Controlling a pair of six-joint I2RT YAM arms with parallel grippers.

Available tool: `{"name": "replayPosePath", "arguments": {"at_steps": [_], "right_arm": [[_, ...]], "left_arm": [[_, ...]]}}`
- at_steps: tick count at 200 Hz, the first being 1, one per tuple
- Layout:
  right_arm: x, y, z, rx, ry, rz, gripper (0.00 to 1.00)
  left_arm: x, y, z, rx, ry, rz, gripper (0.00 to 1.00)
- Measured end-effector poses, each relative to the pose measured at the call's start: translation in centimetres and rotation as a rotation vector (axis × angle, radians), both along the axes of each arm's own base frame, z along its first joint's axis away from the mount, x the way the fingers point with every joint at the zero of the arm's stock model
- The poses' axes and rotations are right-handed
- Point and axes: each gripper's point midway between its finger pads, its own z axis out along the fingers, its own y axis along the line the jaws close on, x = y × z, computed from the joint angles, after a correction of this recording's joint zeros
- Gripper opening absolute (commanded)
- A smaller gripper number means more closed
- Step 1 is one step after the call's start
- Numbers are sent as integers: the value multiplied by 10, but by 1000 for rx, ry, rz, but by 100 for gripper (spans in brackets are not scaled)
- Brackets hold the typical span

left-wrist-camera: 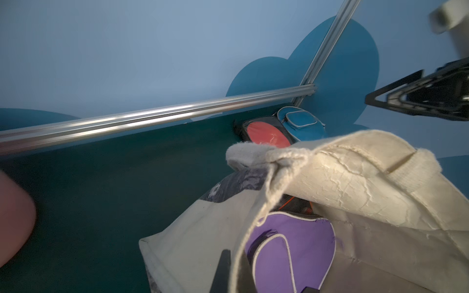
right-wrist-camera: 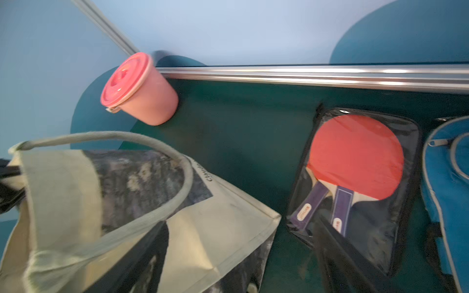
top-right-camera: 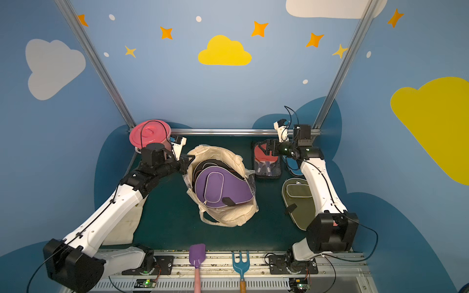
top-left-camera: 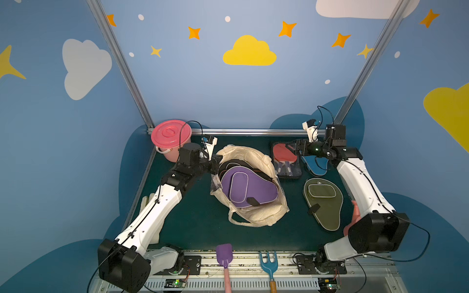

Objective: Remove the ping pong set from the canvas bag
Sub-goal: Adjust the canvas bag at the center of the board.

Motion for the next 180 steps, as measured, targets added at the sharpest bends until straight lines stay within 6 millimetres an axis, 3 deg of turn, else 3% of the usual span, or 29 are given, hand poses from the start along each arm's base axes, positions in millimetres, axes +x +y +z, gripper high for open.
{"name": "replayPosePath", "arguments": {"at_steps": [30, 74, 125, 151, 180], "right_arm": [[-37, 29, 27, -8, -80, 110, 88], [-85, 79, 52, -30, -147, 301, 88], [-144, 148, 65, -63, -203, 562, 89], [-154, 182, 53, -89, -193, 658, 89], [-148, 212, 9, -147, -101, 701, 89]], "left_arm": [[-9, 22, 0, 42, 17, 76, 4], [-5, 56, -11, 75, 73, 170, 4], [9, 59, -13, 57, 77, 155, 4], [26, 49, -12, 33, 74, 118, 4], [39, 40, -8, 5, 61, 82, 4]]}}
